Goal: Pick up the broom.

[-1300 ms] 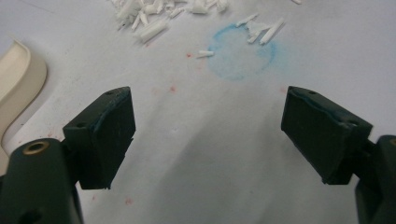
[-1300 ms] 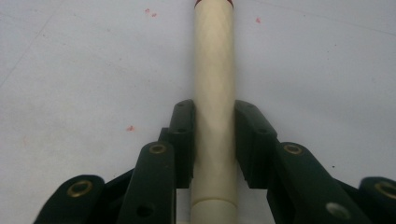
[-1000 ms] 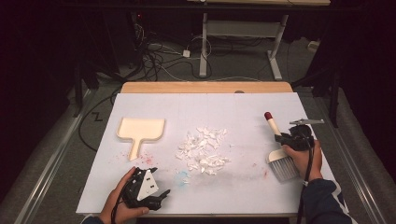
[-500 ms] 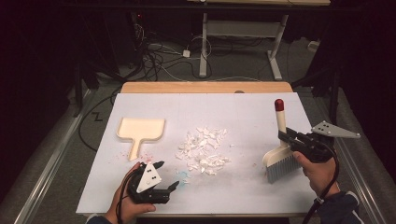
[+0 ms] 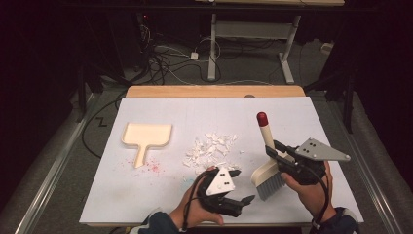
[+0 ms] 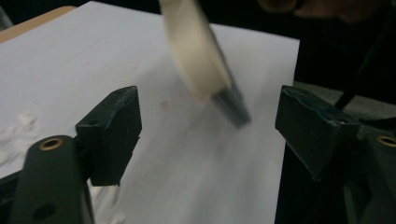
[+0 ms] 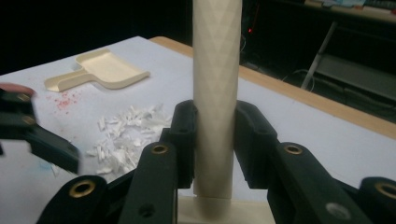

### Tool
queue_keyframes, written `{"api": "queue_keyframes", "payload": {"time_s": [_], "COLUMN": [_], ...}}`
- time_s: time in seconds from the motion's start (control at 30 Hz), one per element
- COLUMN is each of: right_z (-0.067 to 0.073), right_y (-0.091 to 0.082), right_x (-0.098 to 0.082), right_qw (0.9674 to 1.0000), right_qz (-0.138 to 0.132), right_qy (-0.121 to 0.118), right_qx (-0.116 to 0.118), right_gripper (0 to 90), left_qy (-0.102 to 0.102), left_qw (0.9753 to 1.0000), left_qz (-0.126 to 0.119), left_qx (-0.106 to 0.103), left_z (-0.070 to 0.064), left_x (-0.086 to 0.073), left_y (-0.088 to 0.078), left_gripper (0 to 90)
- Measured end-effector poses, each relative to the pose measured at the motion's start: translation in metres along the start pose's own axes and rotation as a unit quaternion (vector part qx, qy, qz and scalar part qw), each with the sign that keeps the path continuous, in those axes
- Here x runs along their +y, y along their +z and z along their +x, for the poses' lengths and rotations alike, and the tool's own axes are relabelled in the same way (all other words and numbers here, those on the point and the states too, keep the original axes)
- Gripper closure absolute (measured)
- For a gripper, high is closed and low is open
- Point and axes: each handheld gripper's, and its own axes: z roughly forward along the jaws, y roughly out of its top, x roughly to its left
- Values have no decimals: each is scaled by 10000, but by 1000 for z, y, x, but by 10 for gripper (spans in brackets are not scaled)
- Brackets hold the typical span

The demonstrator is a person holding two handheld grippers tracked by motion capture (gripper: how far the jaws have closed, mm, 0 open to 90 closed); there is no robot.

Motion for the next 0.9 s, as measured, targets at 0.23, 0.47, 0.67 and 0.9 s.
{"api": "queue_keyframes", "payload": {"time_s": [0.23,0.47,0.67,0.9], "right_z": [24,28,27,16], "right_y": [3,-2,-5,9], "right_x": [2,5,5,-9], "right_qw": [9998,9986,9917,9708], "right_qz": [-49,-299,-330,461], "right_qy": [-3,-259,-884,-1117], "right_qx": [176,354,878,2073], "right_gripper": [715,666,448,368], "left_qy": [-878,-527,-28,386], "left_qw": [9949,9978,9985,9934], "left_qz": [-234,-78,144,413], "left_qx": [-447,-406,-536,-1002], "left_z": [21,34,44,45], "left_x": [-3,-4,-5,-16], "left_y": [27,8,-14,-36], "left_gripper": [555,646,649,649]}}
